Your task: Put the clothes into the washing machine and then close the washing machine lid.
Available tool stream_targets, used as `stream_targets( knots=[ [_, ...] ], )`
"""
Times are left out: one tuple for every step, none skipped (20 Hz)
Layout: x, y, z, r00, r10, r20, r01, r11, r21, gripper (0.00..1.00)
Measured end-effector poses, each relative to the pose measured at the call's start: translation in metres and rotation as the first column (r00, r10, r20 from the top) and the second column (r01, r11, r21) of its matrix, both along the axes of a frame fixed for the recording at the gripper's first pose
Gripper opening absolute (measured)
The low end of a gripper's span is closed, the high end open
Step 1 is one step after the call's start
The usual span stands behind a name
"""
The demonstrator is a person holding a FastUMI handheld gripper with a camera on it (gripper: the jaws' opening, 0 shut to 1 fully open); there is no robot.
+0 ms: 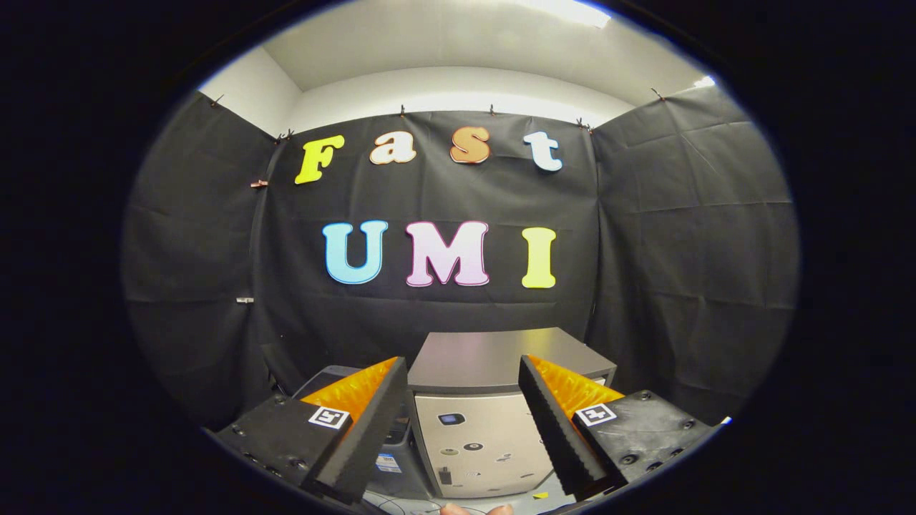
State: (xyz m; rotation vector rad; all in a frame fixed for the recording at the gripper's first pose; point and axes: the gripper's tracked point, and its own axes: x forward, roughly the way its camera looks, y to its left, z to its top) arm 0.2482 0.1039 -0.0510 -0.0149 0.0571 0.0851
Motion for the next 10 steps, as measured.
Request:
stream_targets(
  knots=[
    [-0.002,0.001,0.002,1.0,0.001,0.003,-0.001,1.0,-0.001,0.99],
    [-0.004,0.0,0.004,1.0,-0.001,0.008,0.001,1.0,0.0,0.99],
    [-0.006,0.001,0.007,1.0,0.001,0.015,-0.001,1.0,0.001,0.99],
    [-0.007,0.003,0.009,1.0,0.001,0.022,-0.001,1.0,0.003,0.99],
    [-0.008,0.002,0.011,1.0,-0.001,0.023,0.001,1.0,0.001,0.99],
    [-0.01,0.001,0.01,1.0,-0.003,0.023,0.003,1.0,-0.001,0.99],
    [-0.011,0.001,0.009,1.0,-0.004,0.022,0.004,1.0,-0.003,0.99],
    [-0.012,0.002,0.009,1.0,-0.003,0.021,0.003,1.0,-0.002,0.99],
    [-0.013,0.004,0.009,1.0,0.003,0.021,-0.003,1.0,0.0,0.99],
    [-0.012,0.005,0.007,1.0,0.002,0.017,-0.002,1.0,-0.003,0.99]
  ],
)
